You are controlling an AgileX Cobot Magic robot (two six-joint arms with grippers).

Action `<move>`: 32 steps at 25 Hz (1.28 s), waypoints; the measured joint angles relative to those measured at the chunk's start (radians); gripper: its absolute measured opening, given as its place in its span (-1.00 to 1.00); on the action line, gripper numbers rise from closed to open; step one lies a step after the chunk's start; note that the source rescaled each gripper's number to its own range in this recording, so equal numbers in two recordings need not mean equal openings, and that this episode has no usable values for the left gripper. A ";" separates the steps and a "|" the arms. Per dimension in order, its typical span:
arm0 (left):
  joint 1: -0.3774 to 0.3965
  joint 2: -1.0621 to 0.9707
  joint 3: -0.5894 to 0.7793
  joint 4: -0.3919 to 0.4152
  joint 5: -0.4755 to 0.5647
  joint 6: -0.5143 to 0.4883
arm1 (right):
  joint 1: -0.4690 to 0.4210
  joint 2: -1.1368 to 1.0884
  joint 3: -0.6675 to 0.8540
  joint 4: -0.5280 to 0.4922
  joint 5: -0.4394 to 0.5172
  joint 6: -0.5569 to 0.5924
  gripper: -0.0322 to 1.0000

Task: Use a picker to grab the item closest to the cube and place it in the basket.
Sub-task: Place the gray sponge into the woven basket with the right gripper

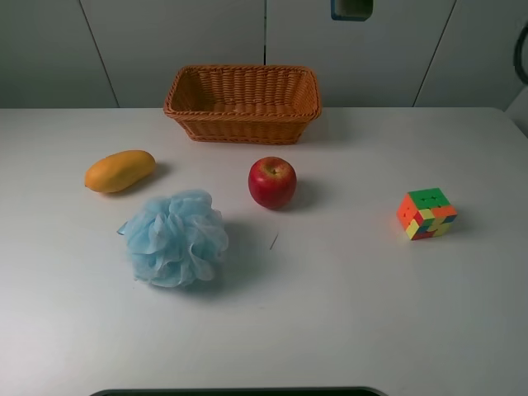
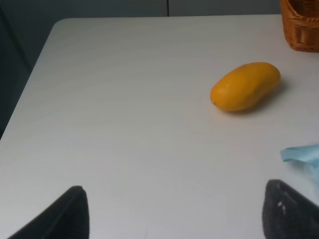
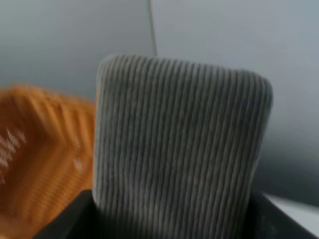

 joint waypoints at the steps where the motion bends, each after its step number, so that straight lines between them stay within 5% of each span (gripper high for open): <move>1: 0.000 0.000 0.000 0.000 0.000 0.000 | 0.017 0.033 -0.018 0.005 -0.017 -0.007 -0.80; 11: 0.000 0.000 0.000 0.000 0.000 0.000 | 0.161 0.411 -0.314 0.015 -0.031 -0.028 -0.80; 27: 0.000 0.000 0.000 0.000 0.000 0.000 | 0.168 0.516 -0.350 0.084 0.041 -0.029 -0.80; 28: 0.000 0.000 0.000 0.000 0.000 0.000 | 0.168 0.516 -0.350 0.084 0.043 -0.029 -0.43; 30: 0.000 0.000 0.000 0.000 0.000 0.000 | 0.168 0.516 -0.350 0.084 0.043 -0.035 0.66; 32: 0.000 0.000 0.000 0.000 0.000 0.000 | 0.168 0.516 -0.350 0.084 0.043 -0.039 0.92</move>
